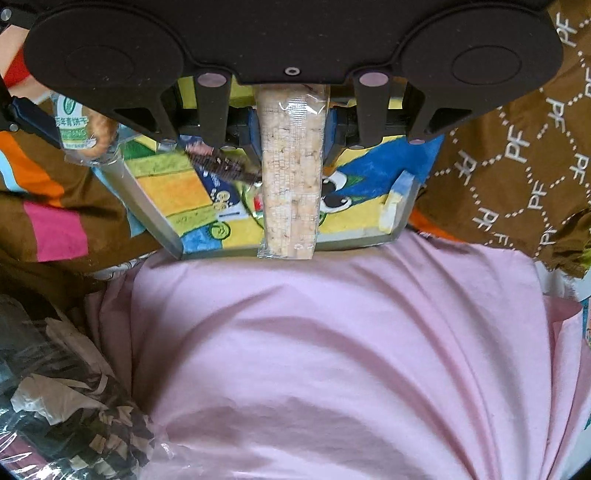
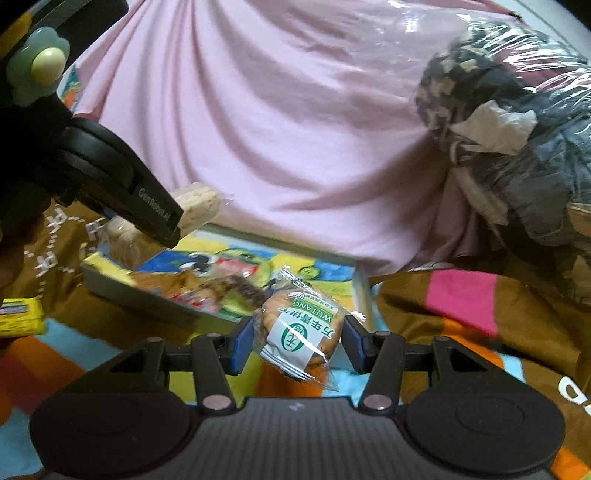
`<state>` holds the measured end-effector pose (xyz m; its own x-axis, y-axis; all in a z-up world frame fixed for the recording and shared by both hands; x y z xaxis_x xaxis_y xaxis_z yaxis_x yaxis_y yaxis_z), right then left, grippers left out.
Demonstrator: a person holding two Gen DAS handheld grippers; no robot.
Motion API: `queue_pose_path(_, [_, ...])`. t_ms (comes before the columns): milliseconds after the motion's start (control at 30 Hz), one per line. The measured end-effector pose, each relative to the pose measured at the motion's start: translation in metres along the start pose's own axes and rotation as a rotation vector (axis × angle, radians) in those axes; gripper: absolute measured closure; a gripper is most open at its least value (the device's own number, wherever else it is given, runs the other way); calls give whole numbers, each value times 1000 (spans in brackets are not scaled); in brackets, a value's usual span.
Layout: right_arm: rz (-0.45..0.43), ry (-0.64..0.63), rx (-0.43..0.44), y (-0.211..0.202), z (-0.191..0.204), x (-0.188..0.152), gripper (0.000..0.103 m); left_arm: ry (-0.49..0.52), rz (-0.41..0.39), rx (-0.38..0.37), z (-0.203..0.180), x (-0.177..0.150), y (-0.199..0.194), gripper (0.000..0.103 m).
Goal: Organize snacks
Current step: 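Carry rice cracker bar and wrapped bun up and over the grey tray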
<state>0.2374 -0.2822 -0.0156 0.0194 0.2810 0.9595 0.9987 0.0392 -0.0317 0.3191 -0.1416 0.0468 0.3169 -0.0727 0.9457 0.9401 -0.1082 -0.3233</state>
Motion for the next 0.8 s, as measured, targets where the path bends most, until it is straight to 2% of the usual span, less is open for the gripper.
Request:
queue_pose_path(333, [-93, 54, -44, 31, -17, 6, 47, -15, -11, 2, -18, 12, 39, 68])
queue_pose_path(800, [-90, 128, -74, 64, -28, -4, 47, -30, 4, 13, -32, 9, 86, 68])
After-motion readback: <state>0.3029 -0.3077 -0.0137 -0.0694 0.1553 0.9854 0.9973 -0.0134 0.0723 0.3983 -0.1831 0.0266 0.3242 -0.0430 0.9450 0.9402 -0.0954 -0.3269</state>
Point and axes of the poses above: each gripper's, at about its wrist camera, not at the fingertips, and y roughly the way its jaws point, z to its left, x to its top, the point moved 2 cm from there along y, roughly the way its jaws point, and after that the axes turned 3 degrees about -z, right-handed, at the moved point
